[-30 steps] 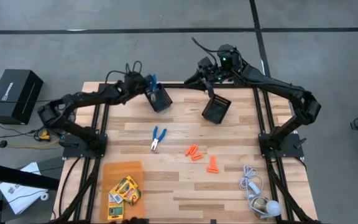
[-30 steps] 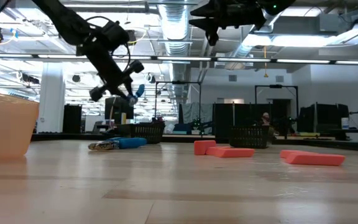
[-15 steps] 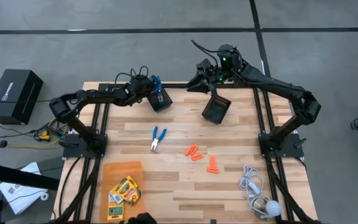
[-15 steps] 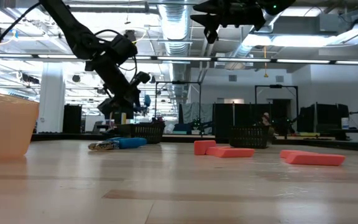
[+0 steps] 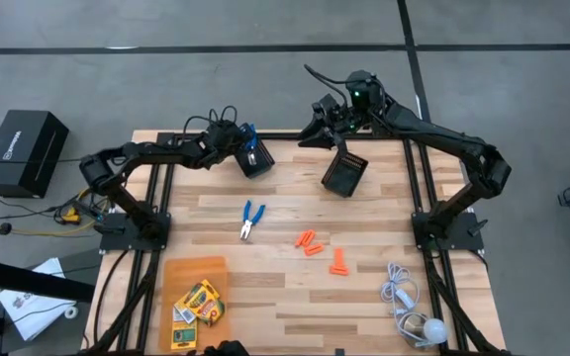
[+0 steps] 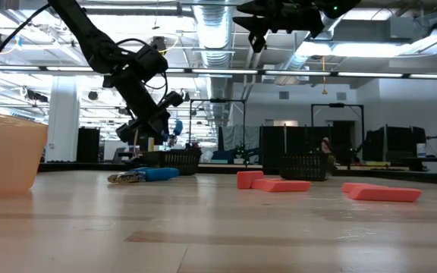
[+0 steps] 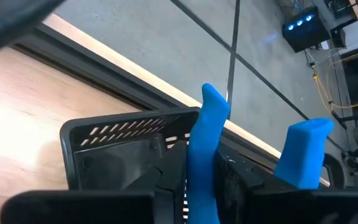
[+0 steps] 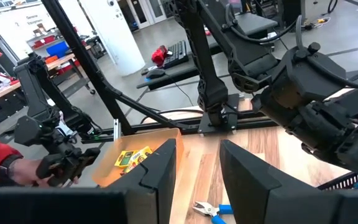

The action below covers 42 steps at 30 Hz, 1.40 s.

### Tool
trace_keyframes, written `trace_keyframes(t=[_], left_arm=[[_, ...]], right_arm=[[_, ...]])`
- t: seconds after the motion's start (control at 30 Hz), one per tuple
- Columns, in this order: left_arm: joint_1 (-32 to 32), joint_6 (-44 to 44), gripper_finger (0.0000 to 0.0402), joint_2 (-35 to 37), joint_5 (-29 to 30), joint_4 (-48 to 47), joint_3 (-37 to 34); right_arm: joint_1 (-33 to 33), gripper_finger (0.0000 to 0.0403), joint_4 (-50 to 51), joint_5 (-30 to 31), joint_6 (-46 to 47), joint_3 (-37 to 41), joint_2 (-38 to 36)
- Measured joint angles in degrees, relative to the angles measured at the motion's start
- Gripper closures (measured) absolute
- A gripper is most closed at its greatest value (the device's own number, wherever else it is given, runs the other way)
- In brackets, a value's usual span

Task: Pick & Place School Supplies
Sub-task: Put the blue punch pliers into the left black bin

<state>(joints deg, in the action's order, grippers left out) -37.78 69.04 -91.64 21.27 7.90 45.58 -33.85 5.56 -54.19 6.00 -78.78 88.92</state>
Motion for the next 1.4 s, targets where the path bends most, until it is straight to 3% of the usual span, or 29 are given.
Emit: trace_keyframes(t=[0.33, 0.6, 0.97, 1.23, 1.4], left_arm=[[0.47, -1.23, 0.0323, 0.02, -3.2, 0.33, -0.01], [0.74, -1.27, 0.0285, 0.04, -3.34, 0.39, -0.02], [2.55, -1.22, 0.0234, 0.09, -9.09, 1.01, -0.02], [4.97, -1.93, 0.0231, 0.46, -9.87, 3.13, -0.02], [4.94, -9.04, 0.0237, 2.08, -9.16, 10.8, -0.09]], right_arm=[[-0.02, 0.0287, -0.02, 0.02, 0.0, 0.0, 0.0], [-0.02, 0.0287, -0.04, 0.02, 0.0, 0.0, 0.0], [-0.09, 0.0287, -0.04, 0.02, -0.54, 0.0, 0.0], [-0.09, 0.0287, -0.04, 0.02, -0.61, 0.0, 0.0], [-0.09, 0.0287, -0.04, 0.02, -0.56, 0.0, 0.0]])
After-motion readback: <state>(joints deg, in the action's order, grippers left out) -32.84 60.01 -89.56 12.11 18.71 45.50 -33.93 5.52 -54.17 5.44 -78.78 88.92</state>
